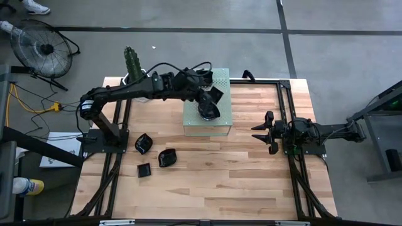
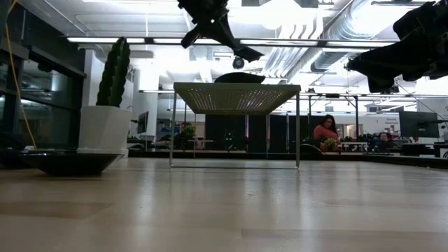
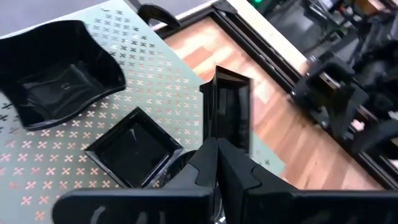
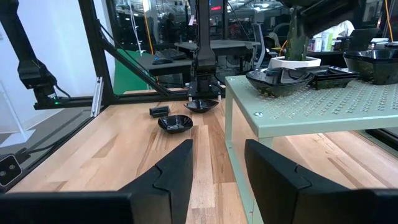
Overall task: Pick & Place Mini shaped plates
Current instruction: Stack the black square plate on top of the black square plate on the shelf
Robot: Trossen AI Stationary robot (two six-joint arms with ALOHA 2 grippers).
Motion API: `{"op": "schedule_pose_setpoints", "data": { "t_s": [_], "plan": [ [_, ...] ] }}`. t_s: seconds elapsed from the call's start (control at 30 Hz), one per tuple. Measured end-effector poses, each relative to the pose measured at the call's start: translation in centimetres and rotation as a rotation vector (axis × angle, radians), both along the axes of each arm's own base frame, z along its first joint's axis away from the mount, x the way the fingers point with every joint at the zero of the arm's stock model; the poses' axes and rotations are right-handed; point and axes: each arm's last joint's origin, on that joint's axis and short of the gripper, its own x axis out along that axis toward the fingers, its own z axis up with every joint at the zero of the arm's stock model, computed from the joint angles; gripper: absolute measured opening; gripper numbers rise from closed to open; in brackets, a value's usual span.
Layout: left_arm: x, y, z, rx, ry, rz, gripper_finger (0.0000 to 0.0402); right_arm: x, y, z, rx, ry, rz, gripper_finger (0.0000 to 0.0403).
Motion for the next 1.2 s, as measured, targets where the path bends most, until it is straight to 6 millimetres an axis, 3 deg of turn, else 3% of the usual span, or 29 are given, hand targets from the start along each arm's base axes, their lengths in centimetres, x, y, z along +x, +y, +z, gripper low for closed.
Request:
{"op": "schedule_pose_setpoints", "data": {
  "t_s": [0.4, 0.8, 1.2],
  "plan": [
    [0.2, 2.1, -3.1, -0.152, -0.183, 0.162, 0.0000, 0.0, 0.0, 0.0, 0.000, 0.000, 0.001, 0.0140],
    [-2.4, 1.7, -3.9, -0.194, -0.230, 0.359, 0.0000, 0.0, 0.0, 0.0, 0.000, -0.001, 0.001, 0.0140],
    [-3.5, 1.0, -5.8, -0.281, -0.312, 0.392, 0.0000, 0.0, 0.0, 0.0, 0.000, 0.000, 0.001, 0.0140]
  ]
}}
